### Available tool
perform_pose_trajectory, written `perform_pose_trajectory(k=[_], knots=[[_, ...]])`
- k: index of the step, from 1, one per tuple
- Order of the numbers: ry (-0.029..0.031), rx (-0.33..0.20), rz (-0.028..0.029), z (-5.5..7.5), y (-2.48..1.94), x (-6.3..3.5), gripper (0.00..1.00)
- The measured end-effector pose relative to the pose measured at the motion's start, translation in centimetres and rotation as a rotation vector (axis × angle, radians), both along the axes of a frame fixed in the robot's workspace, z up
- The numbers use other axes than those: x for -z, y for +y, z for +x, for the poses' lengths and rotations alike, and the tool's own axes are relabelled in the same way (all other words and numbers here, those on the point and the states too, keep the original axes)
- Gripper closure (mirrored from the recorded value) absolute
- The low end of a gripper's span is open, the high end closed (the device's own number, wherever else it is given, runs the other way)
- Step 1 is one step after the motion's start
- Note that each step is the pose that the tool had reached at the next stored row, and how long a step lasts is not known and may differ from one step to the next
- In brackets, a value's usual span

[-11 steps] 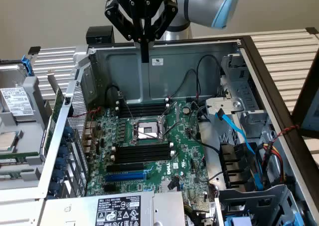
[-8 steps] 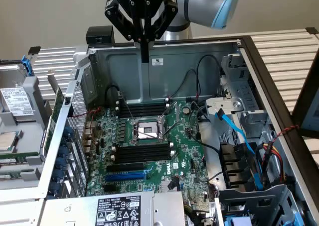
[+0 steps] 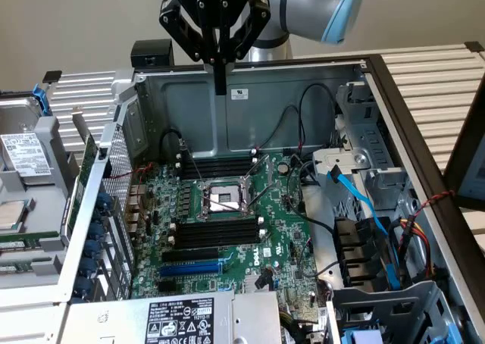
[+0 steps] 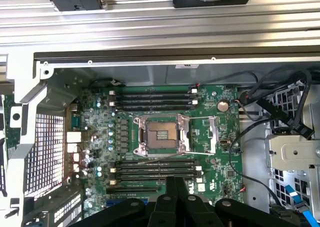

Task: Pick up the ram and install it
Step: 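Reach for the ram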

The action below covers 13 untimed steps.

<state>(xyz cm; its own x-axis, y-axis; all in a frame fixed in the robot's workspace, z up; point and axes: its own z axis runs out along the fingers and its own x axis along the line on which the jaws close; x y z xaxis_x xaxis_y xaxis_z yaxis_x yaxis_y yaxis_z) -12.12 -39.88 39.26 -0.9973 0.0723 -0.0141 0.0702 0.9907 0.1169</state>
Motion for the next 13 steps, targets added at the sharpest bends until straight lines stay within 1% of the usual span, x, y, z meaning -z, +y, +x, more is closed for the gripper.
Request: perform_pose_trajectory(k=[4,7,9,13], knots=[[0.0,0.0,0.0001,-0.1,0.0,0.0,0.9],[0.0001,0.0,0.0,-0.5,0.0,0.0,0.9],[0.0,0.0,0.0,-1.2,0.0,0.0,0.9],[0.0,0.0,0.0,-3.1,0.0,0.0,0.9]])
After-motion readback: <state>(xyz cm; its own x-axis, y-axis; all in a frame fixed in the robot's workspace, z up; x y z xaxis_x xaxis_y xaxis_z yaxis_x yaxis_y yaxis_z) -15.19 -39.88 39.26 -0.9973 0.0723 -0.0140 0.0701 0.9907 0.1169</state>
